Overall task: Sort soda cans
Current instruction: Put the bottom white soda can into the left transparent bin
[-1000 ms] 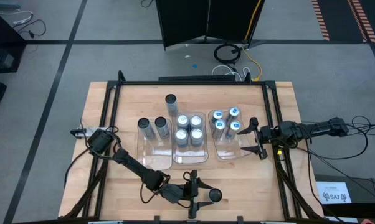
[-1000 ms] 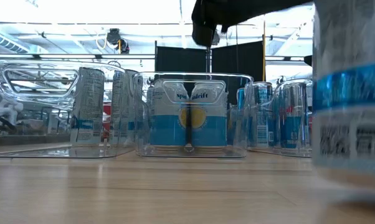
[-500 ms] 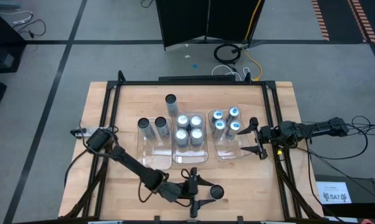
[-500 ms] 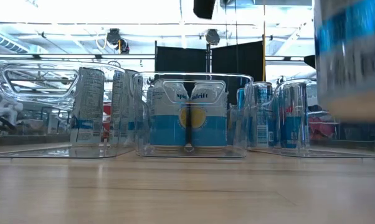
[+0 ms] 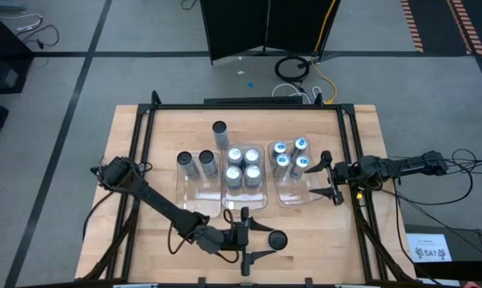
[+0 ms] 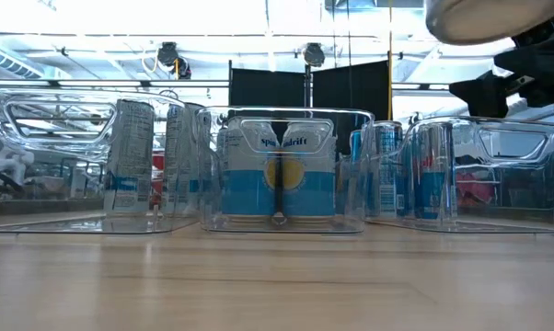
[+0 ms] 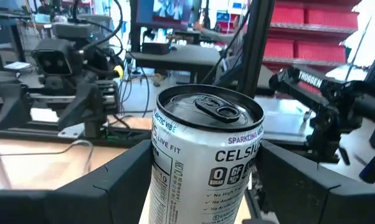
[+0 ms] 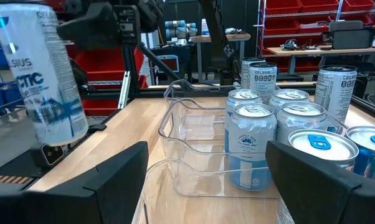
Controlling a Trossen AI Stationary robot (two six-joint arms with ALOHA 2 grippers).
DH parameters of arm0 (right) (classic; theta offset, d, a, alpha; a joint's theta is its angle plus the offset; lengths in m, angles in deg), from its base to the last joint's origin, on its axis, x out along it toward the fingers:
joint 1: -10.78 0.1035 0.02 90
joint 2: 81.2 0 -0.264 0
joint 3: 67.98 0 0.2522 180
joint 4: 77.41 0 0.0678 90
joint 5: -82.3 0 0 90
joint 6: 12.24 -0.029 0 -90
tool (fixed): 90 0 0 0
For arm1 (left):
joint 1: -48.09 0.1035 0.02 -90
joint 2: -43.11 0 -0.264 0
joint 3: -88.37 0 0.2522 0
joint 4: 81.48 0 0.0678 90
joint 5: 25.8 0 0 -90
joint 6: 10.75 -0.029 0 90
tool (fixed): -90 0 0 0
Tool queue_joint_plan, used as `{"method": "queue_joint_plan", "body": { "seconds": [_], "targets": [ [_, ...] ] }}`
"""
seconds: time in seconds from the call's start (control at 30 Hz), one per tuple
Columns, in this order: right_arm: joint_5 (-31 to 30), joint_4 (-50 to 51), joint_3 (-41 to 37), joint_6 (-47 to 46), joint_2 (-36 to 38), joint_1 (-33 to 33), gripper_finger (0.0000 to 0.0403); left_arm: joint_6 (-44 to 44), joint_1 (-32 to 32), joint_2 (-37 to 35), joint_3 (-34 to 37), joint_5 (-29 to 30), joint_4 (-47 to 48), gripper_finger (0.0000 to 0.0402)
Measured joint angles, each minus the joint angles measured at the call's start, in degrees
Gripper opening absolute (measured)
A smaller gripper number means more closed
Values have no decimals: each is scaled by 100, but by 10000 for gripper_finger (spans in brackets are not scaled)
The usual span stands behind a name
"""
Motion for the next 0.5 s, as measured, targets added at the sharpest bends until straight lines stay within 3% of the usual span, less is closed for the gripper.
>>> {"method": "queue_joint_plan", "body": {
  "seconds": [0.17,0.5],
  "targets": [
    [1,0,0,-1,2,-1,318,7,47,-322,135,82,397,279],
    [2,20,0,0,0,-2,318,86,143,-1510,1397,1222,340,279]
  ]
}}
